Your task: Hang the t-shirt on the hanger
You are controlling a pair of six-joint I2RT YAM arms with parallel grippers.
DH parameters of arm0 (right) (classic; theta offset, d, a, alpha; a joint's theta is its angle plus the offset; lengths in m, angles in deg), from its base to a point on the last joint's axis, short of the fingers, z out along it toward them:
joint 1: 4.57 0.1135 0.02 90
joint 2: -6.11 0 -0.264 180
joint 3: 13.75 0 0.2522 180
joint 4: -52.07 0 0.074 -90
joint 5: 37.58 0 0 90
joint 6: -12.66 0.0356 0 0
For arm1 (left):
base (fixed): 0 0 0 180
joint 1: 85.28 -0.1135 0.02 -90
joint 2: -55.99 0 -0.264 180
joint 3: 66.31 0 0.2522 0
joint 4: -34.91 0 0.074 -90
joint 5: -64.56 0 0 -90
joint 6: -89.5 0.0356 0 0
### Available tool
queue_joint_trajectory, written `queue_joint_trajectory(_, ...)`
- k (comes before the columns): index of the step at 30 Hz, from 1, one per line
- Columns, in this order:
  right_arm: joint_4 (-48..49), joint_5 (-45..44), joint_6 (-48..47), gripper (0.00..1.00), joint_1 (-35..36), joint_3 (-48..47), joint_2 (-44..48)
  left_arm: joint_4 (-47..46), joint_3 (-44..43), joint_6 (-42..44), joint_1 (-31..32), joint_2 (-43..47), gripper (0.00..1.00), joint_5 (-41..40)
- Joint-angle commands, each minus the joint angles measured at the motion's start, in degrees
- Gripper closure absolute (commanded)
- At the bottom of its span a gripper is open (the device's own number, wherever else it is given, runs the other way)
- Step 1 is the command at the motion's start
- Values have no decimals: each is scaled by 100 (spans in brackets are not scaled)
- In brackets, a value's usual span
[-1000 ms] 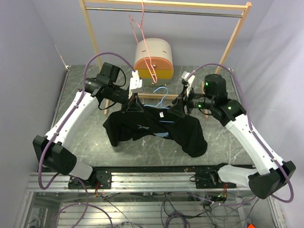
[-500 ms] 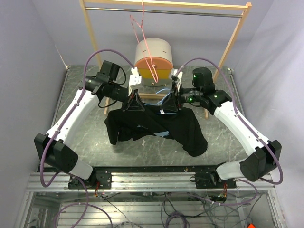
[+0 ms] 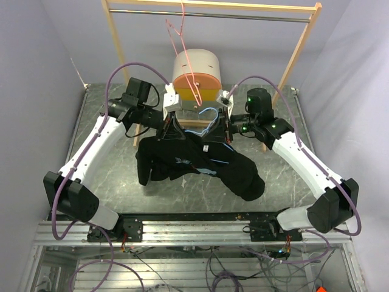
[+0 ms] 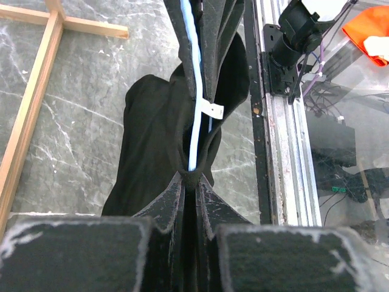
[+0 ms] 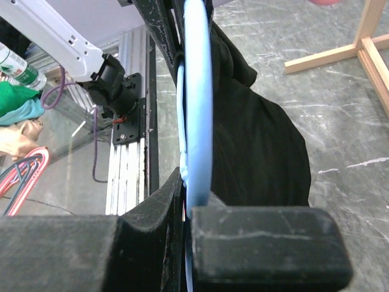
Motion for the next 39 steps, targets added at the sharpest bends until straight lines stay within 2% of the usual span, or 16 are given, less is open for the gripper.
queue_joint_trajectory(1, 284, -59, 168, 100, -52, 71, 365, -629, 183, -416, -2, 236, 93, 170)
queue_joint_trajectory(3, 452, -147, 338, 100, -124, 139, 554, -882, 285, -613, -7, 269, 88, 54)
queue_joint_trajectory(6, 318, -458, 309, 100, -198, 92, 766, -1193, 382, -910, -7, 298, 63, -165)
queue_joint_trajectory(8, 115, -719, 244, 100, -248, -66, 910, -1277, 386, -965, -15, 312, 57, -307)
queue_joint_trajectory(15, -727, -1114, -61, 100, -414, -646, 1115, -1374, 364, -991, -68, 291, 52, -525)
queue_joint_trajectory(24, -1737, -1583, -381, 100, -553, -1548, 1185, -1453, 300, -1024, -177, 284, 52, -654)
queue_joint_trajectory(33, -2095, -2043, -384, 100, -642, -1999, 1369, -2011, 153, -1543, -407, 290, 50, -635)
queue_joint_trajectory(39, -2376, -2582, -408, 100, -661, -2242, 1571, -2275, 16, -1844, -701, 334, 45, -479)
